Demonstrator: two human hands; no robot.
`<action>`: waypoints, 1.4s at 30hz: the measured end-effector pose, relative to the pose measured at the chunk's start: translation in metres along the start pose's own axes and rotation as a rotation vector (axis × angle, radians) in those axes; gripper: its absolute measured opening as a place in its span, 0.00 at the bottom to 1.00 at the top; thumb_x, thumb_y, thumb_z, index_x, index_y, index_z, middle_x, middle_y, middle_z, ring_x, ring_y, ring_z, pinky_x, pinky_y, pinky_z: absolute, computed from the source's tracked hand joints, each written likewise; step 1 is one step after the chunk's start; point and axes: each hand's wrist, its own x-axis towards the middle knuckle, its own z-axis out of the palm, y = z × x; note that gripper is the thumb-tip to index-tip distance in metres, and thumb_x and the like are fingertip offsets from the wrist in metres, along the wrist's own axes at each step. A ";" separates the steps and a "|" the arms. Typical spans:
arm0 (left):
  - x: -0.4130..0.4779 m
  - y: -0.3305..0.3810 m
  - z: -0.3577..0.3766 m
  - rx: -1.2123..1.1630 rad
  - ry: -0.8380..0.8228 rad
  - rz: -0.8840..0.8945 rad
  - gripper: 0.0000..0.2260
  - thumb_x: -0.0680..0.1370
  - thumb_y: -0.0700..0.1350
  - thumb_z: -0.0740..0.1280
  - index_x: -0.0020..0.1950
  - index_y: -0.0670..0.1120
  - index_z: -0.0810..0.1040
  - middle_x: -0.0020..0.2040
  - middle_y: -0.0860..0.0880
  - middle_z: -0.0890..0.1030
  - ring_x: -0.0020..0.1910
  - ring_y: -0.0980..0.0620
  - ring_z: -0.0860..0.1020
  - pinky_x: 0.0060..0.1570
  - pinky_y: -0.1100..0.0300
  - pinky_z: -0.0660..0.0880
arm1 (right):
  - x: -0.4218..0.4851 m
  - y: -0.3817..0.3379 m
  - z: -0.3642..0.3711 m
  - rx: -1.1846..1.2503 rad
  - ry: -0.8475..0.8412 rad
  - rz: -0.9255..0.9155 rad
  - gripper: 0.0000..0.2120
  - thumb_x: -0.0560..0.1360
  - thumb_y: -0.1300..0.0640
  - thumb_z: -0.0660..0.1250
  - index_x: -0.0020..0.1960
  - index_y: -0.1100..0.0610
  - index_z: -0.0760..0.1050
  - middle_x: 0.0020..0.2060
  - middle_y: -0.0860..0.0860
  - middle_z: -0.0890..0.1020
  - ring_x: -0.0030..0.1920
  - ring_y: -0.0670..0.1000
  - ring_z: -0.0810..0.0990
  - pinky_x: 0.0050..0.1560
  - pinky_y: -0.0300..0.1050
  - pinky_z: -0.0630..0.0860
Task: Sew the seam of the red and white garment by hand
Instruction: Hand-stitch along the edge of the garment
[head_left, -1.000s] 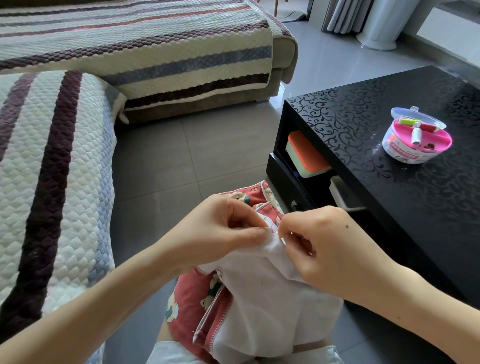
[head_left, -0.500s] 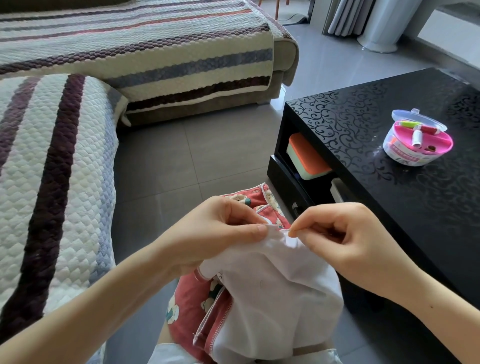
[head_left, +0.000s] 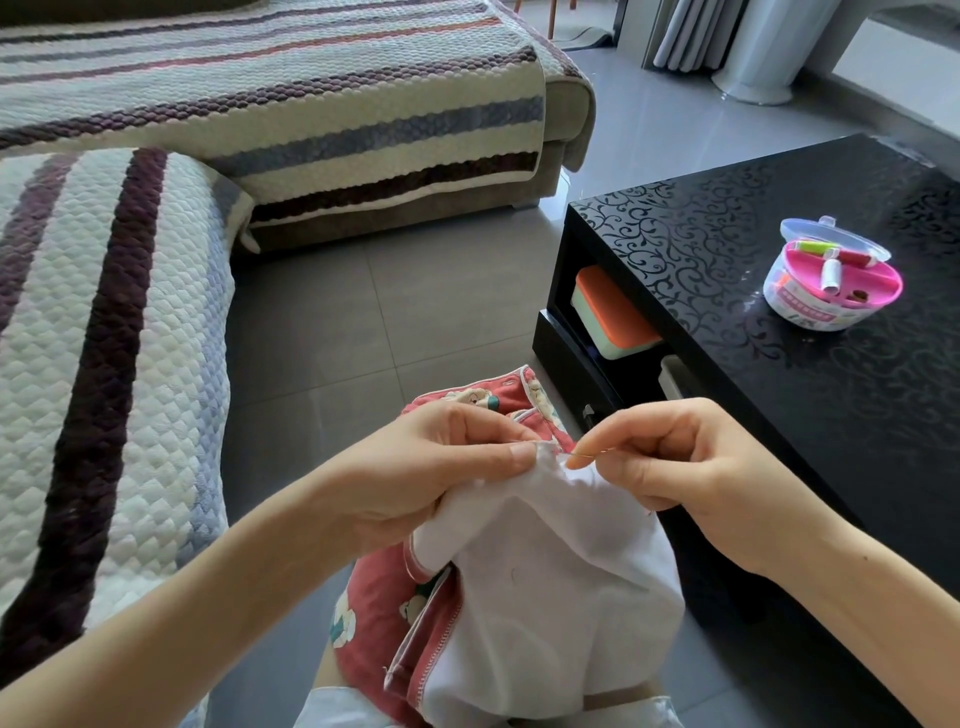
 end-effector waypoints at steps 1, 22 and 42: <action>0.001 0.000 0.000 -0.010 -0.006 -0.004 0.05 0.70 0.43 0.70 0.42 0.45 0.84 0.38 0.46 0.82 0.36 0.53 0.80 0.37 0.64 0.77 | 0.000 0.002 0.001 0.005 -0.004 0.002 0.08 0.70 0.65 0.66 0.40 0.58 0.84 0.23 0.44 0.73 0.25 0.41 0.65 0.27 0.32 0.61; 0.007 -0.003 0.013 -0.038 0.110 -0.010 0.08 0.64 0.45 0.72 0.39 0.41 0.84 0.37 0.44 0.82 0.34 0.53 0.80 0.36 0.64 0.77 | 0.001 0.023 0.009 -0.145 0.077 -0.120 0.05 0.75 0.72 0.65 0.42 0.66 0.77 0.33 0.58 0.81 0.32 0.50 0.80 0.36 0.38 0.77; 0.011 0.004 0.018 0.260 0.204 0.141 0.03 0.69 0.42 0.77 0.38 0.44 0.86 0.37 0.43 0.84 0.37 0.53 0.78 0.41 0.61 0.75 | 0.000 0.011 0.022 -0.529 0.281 -0.432 0.05 0.76 0.49 0.66 0.50 0.46 0.80 0.40 0.39 0.84 0.40 0.41 0.83 0.39 0.44 0.80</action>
